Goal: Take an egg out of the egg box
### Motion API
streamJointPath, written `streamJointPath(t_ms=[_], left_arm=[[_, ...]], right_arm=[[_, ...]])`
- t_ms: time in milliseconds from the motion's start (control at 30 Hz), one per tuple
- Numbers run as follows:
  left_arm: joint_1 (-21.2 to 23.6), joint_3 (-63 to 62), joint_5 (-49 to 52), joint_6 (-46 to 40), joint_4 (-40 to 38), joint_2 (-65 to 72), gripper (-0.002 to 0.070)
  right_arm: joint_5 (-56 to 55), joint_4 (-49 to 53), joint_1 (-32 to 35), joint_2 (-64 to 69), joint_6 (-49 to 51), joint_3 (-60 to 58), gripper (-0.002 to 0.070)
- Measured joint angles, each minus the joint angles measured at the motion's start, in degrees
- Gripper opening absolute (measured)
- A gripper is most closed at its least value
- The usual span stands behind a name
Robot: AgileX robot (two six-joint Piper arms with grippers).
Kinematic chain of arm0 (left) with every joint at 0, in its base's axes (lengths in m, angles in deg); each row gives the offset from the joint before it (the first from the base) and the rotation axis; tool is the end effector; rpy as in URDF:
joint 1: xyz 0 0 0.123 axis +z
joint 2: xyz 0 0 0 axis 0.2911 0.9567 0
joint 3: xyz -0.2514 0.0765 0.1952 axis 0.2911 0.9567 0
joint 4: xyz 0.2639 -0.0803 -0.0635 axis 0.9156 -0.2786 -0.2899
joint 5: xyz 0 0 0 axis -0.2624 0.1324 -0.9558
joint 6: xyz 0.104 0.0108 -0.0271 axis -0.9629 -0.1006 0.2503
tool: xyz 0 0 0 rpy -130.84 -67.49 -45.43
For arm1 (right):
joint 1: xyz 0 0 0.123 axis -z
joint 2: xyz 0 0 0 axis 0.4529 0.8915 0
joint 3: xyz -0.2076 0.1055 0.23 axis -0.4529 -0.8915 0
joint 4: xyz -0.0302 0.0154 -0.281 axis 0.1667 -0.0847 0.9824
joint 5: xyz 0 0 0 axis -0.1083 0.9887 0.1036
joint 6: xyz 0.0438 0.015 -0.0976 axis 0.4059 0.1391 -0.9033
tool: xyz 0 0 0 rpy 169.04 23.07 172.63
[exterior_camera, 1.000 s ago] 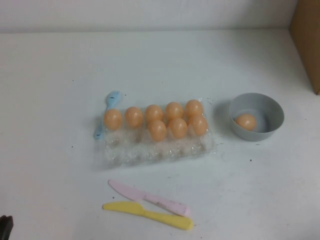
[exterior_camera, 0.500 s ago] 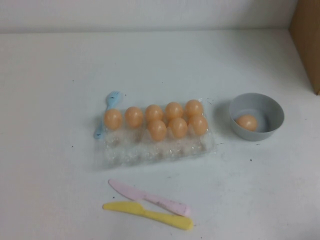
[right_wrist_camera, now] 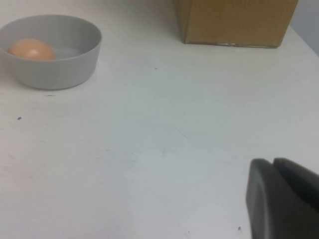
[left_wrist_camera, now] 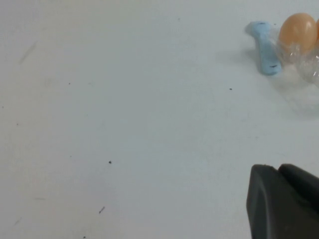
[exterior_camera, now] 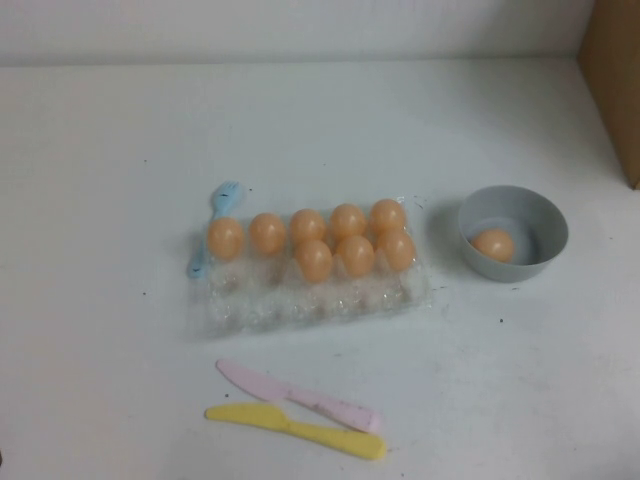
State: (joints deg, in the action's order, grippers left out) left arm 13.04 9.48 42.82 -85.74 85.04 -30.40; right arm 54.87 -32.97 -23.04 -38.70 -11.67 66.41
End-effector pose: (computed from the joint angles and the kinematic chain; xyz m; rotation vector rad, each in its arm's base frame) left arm 0.0582 -0.0053 0.1667 0.1053 1.8574 -0.0340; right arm 0.0578 -0.0043 0.1662 0.0299 1.8642 -0.0779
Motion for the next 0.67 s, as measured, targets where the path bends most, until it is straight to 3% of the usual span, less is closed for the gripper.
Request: streamJointPath(t_ms=[667], left_arm=[[0.0,0.0,0.4,-0.2,0.0,0.0,-0.0004]], right_arm=[[0.0,0.0,0.0,0.0,0.0,0.0,-0.0017]])
